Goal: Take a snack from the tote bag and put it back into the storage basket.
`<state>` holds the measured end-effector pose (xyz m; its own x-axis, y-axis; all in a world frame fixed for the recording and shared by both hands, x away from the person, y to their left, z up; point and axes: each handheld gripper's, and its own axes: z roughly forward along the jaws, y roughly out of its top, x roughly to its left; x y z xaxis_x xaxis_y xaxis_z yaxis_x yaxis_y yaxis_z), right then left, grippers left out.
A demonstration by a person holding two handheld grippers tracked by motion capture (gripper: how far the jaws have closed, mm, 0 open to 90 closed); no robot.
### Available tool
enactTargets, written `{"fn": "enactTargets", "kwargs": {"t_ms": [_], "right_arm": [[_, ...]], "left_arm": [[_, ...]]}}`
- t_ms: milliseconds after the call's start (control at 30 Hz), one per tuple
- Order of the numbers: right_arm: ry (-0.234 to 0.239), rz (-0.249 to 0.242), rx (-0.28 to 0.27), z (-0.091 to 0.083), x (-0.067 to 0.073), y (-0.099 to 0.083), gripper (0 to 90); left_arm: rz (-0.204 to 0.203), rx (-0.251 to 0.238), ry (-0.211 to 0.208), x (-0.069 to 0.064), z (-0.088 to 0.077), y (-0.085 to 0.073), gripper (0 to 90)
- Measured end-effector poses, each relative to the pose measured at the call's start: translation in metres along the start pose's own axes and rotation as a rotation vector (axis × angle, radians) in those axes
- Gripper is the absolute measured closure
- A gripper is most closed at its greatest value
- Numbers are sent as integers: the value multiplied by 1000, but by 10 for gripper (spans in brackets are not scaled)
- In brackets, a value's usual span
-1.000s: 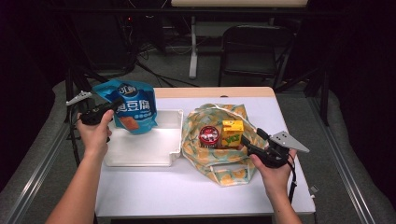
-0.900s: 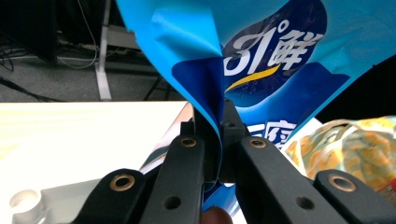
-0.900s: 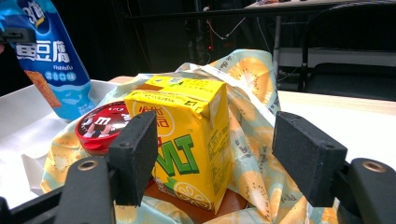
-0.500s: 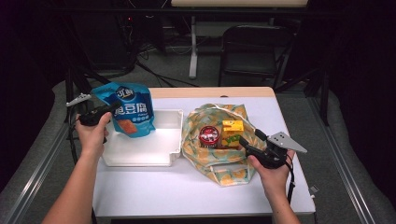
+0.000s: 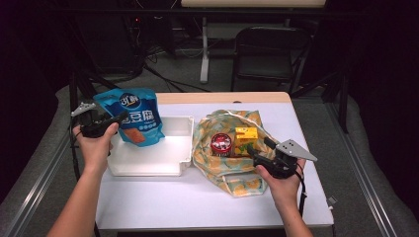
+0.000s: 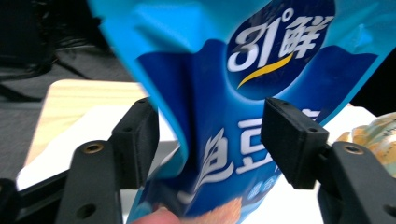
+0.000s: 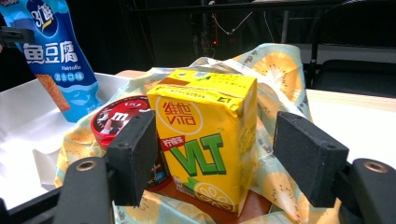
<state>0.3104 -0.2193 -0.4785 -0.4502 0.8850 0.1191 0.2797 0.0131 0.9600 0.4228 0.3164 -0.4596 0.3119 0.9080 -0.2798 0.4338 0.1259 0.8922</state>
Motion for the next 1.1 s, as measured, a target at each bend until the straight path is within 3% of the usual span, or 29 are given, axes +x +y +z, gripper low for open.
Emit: {"fn": "enactTargets", "kwargs": {"t_ms": [100,167,267,500,733,933,1100], "right_arm": [[-4,0,1,1,2,0,294],[-5,2,-2,1,3,0,284],[19,9,10,3,3,1,223],[-12,14,11,7,9,4,196],[-41,34,11,15,17,7,175],[-89,60,8,25,24,7,152],[-142,50,19,33,26,4,147]], "left_arm": [[-17,-2,30,0,-8,-4,361],[-24,2,23,-1,-14,-8,361],[-5,-7,39,-8,-23,-15,361],[42,-28,28,-34,-36,-33,357],[59,-17,32,-61,-31,-52,321],[74,-24,-1,-88,-25,-58,245],[100,2,-33,-99,-24,-63,151]]}}
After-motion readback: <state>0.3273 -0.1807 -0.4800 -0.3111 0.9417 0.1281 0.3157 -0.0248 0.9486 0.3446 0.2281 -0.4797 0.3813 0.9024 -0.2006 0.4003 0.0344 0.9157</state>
